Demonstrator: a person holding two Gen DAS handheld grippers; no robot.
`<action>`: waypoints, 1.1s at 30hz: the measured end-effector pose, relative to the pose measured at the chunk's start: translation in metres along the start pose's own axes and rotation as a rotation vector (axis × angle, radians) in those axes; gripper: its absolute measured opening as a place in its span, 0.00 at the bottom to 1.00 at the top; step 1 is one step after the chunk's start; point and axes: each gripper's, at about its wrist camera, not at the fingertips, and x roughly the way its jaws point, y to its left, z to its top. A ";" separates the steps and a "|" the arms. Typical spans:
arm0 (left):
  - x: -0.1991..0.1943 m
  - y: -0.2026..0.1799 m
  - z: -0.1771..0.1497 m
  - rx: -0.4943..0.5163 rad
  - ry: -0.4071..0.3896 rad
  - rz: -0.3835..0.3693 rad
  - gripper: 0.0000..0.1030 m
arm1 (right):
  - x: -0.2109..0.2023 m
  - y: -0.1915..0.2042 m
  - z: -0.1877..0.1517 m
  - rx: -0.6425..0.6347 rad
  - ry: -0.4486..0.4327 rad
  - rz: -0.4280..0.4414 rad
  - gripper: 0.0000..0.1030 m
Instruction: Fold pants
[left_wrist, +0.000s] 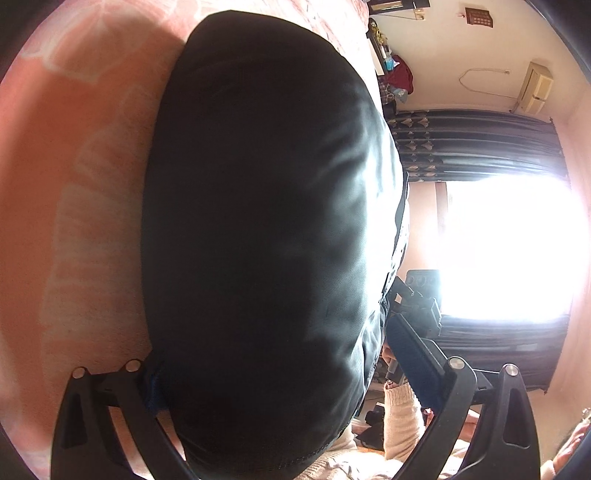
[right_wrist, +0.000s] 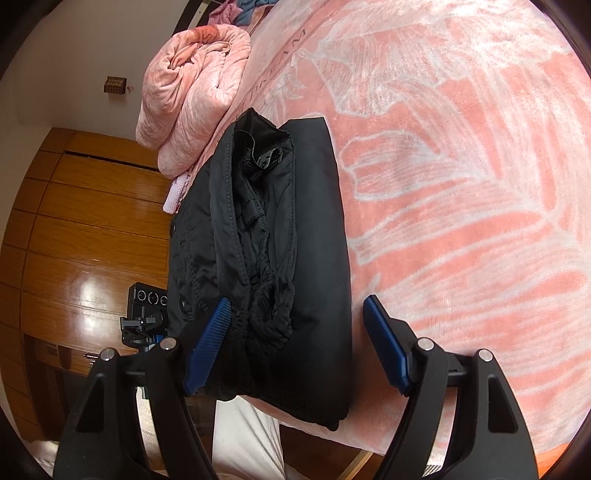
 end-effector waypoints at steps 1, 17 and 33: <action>-0.001 -0.002 0.000 0.006 0.000 -0.004 0.96 | 0.000 0.000 0.001 -0.001 0.001 0.000 0.73; 0.010 -0.004 0.017 -0.028 0.018 -0.011 0.96 | 0.028 0.008 0.005 -0.030 0.075 0.014 0.77; 0.011 0.004 0.007 -0.075 0.003 0.046 0.89 | 0.037 0.021 0.006 -0.044 0.078 -0.008 0.61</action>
